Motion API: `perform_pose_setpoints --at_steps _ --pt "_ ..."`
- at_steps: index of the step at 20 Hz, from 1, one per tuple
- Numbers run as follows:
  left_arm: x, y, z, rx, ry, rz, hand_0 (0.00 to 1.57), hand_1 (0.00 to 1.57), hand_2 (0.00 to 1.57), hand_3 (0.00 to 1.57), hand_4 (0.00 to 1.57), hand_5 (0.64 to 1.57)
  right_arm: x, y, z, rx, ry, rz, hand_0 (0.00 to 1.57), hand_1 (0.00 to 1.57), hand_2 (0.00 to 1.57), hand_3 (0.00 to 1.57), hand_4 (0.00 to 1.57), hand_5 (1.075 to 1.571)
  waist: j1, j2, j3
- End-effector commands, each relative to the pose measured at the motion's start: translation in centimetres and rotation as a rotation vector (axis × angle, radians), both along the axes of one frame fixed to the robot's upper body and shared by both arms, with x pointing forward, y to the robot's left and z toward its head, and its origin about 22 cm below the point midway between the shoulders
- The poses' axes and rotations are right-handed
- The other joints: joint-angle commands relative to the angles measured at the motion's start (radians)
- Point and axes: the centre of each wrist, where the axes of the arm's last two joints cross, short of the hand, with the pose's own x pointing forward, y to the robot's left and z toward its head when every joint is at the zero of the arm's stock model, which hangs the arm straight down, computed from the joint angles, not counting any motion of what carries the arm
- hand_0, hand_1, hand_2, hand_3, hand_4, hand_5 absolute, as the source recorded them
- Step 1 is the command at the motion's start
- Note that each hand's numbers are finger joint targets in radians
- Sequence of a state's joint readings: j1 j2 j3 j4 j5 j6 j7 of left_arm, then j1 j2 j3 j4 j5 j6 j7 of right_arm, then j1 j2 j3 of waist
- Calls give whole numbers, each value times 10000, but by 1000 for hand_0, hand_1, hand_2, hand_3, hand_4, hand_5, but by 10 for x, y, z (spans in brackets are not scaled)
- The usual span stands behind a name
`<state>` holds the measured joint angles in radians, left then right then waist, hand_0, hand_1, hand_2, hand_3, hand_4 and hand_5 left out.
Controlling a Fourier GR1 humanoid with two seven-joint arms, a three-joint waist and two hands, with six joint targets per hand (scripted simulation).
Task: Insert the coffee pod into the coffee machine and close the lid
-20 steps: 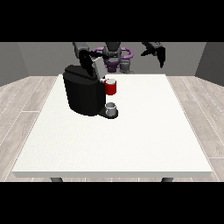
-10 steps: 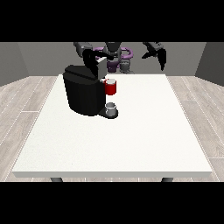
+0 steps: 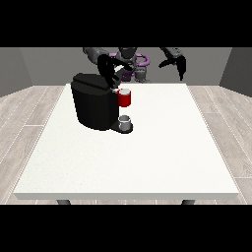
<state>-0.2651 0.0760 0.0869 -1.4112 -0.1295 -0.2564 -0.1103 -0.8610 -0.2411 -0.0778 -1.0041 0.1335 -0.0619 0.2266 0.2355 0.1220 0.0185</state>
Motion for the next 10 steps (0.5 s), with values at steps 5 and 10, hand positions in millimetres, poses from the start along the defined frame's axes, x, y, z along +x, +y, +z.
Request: perform_pose_setpoints --at_steps 5,10 --pt "12 -11 19 -7 -623 -610 0 0 0 0 407 1571 1 43 60 -288 -1786 1265 0 0 0 0 160 1571 1373 408 -183" --pt "21 -21 29 -16 -866 -1038 0 0 0 0 397 1571 -8 39 92 -703 -2255 1173 0 0 0 0 87 1571 1803 809 -187"
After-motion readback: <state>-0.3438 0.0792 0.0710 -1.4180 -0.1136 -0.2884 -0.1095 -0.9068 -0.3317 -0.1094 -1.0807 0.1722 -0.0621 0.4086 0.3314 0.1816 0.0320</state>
